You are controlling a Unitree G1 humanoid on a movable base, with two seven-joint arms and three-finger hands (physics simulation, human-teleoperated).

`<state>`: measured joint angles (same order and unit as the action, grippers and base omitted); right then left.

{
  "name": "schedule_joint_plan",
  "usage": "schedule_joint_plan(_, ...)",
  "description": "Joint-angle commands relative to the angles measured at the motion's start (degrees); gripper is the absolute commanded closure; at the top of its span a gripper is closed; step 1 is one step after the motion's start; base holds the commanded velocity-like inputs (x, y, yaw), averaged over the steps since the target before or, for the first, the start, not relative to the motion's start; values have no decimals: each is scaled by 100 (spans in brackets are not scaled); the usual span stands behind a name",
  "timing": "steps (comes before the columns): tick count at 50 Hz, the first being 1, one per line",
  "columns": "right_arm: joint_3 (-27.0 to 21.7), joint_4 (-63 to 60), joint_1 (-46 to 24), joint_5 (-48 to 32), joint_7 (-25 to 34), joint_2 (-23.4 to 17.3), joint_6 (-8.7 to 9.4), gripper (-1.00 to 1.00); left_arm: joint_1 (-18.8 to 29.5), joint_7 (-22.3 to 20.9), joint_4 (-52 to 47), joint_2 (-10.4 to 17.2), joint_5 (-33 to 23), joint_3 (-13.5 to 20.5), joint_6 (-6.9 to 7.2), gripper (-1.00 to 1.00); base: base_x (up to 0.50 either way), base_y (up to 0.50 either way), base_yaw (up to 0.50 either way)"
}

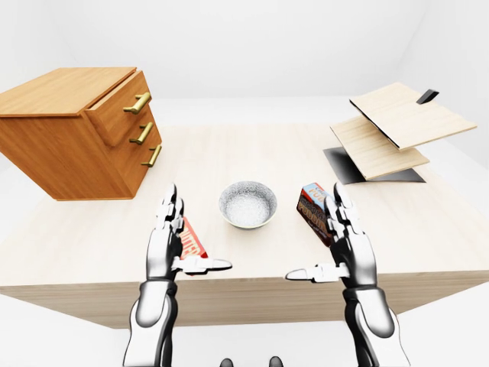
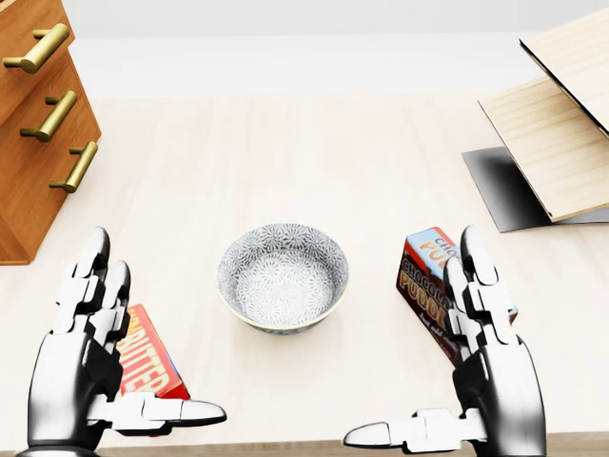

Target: Close the top drawer of the cabinet and put the bowl on top of it.

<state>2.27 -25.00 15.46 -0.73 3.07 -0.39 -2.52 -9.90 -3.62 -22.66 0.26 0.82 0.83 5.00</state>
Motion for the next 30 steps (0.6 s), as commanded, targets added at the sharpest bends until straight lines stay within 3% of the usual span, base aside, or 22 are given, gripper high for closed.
schedule_joint_plan(1,132,-856,606,50,48,-36,-44,-100,-294,-34,-573,-28,-21,-23,0,-100,0,0,0)
schedule_joint_plan(4,132,-872,627,38,31,-44,-86,-100,-343,-36,-642,-32,-22,-39,0,-100,0,0,0)
schedule_joint_plan(19,-48,-1292,784,243,157,-10,43,-100,-610,-42,-917,-17,-53,-190,0,-100,0,0,0)
schedule_joint_plan(20,-77,-1336,844,275,204,-13,-62,-100,-614,-48,-915,-16,-43,-185,0,-100,0,0,0)
schedule_joint_plan(25,-83,-1438,945,289,274,12,-125,-100,-638,-32,-872,-22,-86,-232,0,-100,0,0,0)
schedule_joint_plan(30,-154,-1534,941,300,270,46,-34,-100,-609,15,-729,-5,-155,-324,0,-100,0,0,0)
